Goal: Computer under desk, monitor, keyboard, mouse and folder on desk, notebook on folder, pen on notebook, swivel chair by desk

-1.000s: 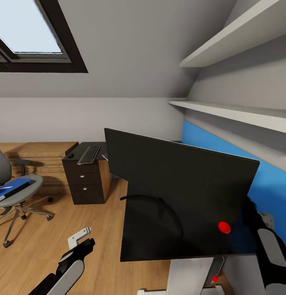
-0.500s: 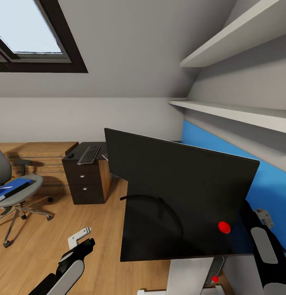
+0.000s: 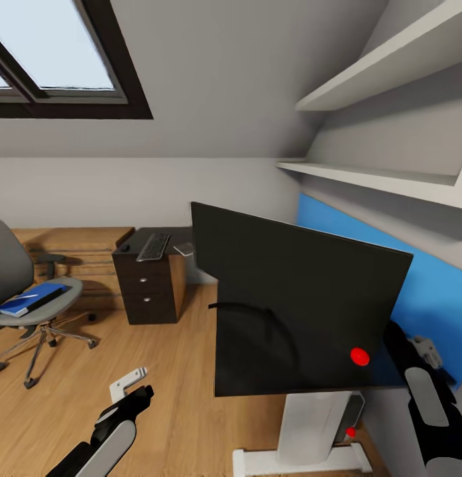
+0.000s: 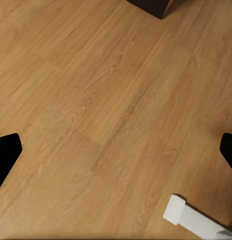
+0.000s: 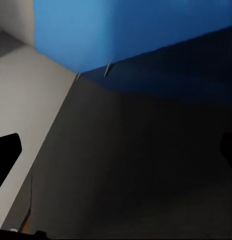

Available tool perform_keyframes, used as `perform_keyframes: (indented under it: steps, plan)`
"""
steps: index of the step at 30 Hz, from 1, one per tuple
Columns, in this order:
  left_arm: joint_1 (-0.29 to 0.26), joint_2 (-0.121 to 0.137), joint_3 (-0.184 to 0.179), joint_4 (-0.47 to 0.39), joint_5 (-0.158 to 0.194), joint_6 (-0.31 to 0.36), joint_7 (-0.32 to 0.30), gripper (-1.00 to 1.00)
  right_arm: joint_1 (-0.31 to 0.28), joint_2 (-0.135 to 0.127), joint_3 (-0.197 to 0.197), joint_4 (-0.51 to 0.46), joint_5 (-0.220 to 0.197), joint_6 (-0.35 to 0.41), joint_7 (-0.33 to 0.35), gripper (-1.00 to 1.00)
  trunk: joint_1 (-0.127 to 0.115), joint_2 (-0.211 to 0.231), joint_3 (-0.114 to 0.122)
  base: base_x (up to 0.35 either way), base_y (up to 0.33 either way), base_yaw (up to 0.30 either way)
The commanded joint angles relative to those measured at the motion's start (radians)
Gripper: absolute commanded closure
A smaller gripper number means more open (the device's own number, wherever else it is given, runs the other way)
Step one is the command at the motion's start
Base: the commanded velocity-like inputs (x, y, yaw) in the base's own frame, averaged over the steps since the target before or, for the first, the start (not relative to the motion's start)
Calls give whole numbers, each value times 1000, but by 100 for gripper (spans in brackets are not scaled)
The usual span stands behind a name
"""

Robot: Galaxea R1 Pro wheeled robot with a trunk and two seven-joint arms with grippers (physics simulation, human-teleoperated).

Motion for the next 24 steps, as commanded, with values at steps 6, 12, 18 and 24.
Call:
perform_keyframes:
  steps: [6,12,18,24]
  plan:
    - [-1,1,-2,-1,2,5,6,-100,-1,1,0,-3,6,6,-5,-100,0,-1,-1,-213,236,0]
    - [-1,1,-2,-1,3,5,6,-100,-1,2,1,-2,25,6,-4,-100,0,-1,-1,-229,205,0]
    - [-1,1,-2,-1,3,5,6,-100,-1,2,1,-4,26,6,-4,-100,0,-1,-1,-246,207,0]
    - [-1,1,-2,-1,3,5,6,-100,-1,0,45,-4,28,4,-5,-100,0,-1,-1,-192,158,0]
